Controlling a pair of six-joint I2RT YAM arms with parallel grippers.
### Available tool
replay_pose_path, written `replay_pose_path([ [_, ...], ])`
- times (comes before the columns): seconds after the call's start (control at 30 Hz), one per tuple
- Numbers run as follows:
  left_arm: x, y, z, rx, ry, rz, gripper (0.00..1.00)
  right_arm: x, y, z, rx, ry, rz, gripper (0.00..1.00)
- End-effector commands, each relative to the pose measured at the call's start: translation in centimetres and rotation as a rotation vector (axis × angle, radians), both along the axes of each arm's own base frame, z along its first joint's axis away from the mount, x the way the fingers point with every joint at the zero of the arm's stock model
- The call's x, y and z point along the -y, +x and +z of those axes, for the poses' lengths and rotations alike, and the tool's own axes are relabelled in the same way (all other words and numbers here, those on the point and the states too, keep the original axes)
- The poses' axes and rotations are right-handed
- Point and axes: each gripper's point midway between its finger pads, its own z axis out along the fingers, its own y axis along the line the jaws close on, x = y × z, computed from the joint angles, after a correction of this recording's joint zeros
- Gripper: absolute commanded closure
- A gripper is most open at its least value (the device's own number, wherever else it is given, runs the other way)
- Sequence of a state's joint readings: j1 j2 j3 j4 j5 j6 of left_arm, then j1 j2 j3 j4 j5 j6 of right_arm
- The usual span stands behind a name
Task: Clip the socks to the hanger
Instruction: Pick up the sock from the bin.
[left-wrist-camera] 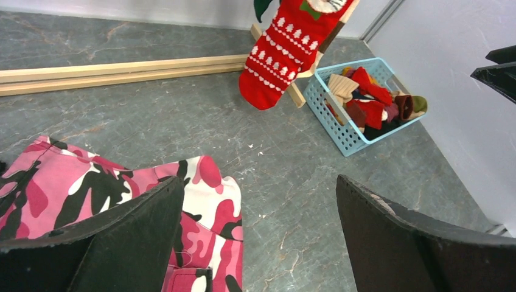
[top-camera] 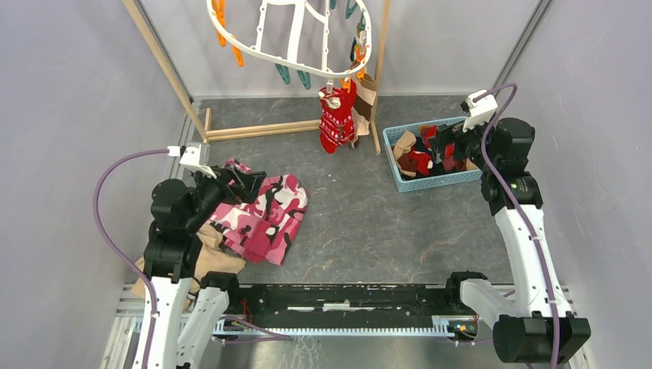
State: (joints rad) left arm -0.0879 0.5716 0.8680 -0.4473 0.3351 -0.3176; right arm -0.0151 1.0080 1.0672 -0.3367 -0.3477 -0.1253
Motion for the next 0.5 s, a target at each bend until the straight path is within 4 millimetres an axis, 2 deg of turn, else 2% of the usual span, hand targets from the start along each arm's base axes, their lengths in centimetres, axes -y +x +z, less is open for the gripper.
replay_pose_path([
  [0.0,1.1,-0.9,-0.1,-0.002,-0.069,-0.054,0.00,0.8,-0.5,1.6,0.041,0.030,-0.060,0.02],
  [0.17,2.4,-0.9,-0.6,0.002,-0.108,-0.133,0.00,0.4,-0.6,1.1,0.056,0.013,-0.021,0.02],
  [0.3,3.7,-0.9,-1.6,-0.025,-0.161,-0.196,0.00,-0.7,-1.1,0.3,0.071,-0.028,0.080,0.02],
  [0.37,4.4,-1.0,-2.0,-0.049,-0.190,-0.239,0.00,-2.3,-1.8,-0.6,0.073,-0.060,0.206,0.02],
  [0.47,5.5,-0.4,-3.2,-0.092,-0.189,-0.250,0.00,-5.9,-3.8,-2.4,0.103,-0.121,0.491,0.02],
])
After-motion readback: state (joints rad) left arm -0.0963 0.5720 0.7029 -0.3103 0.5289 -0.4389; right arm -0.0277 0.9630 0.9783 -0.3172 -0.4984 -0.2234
